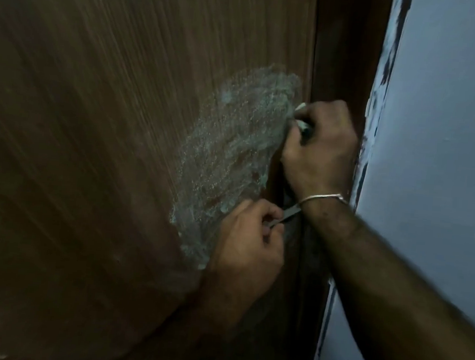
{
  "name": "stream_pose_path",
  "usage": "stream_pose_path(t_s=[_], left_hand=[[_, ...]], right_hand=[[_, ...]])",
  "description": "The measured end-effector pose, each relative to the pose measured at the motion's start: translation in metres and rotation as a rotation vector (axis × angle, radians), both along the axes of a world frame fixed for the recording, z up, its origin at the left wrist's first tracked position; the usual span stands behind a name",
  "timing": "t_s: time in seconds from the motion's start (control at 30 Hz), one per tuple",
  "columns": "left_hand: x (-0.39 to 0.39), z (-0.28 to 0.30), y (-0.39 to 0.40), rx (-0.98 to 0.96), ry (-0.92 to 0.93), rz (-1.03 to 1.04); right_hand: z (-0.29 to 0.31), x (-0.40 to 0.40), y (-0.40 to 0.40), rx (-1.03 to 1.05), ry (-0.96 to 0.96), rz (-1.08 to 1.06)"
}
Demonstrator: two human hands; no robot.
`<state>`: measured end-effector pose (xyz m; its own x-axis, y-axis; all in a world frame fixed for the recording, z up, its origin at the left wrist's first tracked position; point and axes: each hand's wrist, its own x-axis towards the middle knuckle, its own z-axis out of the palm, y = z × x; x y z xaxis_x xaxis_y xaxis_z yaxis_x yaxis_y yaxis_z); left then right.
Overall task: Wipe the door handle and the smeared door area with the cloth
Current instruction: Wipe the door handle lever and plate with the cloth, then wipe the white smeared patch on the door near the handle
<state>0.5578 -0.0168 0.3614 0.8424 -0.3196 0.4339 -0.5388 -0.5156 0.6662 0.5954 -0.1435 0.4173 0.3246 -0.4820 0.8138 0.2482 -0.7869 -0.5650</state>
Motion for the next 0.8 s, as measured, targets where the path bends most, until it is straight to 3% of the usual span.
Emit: stream_pose_path(t_s=[0.13, 0.3, 0.47, 0.57, 0.7, 0.8], left_hand=[[-0.001, -0.004, 0.0, 0.101, -0.165, 0.056], [0.003, 0.003, 0.001, 0.195, -0.149, 0.042], [0.006, 0.011, 0.004, 0.25, -0.144, 0.023], [0.009, 0.015, 0.003, 0.268, -0.131, 0.013], [0.014, 0.016, 0.002, 0.316, -0.113, 0.035], [0.015, 0.023, 0.002, 0.364, -0.132, -0.002]], right_hand=[[-0.02, 0.006, 0.02, 0.15, -0.074, 0.193], [-0.012, 0.017, 0.012, 0.485, -0.073, 0.146], [-0.023, 0.01, 0.028, 0.265, -0.06, 0.181], [-0.018, 0.017, 0.017, 0.419, -0.08, 0.131], [-0.026, 0.012, 0.025, 0.255, -0.061, 0.197], [-0.024, 0.017, 0.014, 0.373, -0.093, 0.153]])
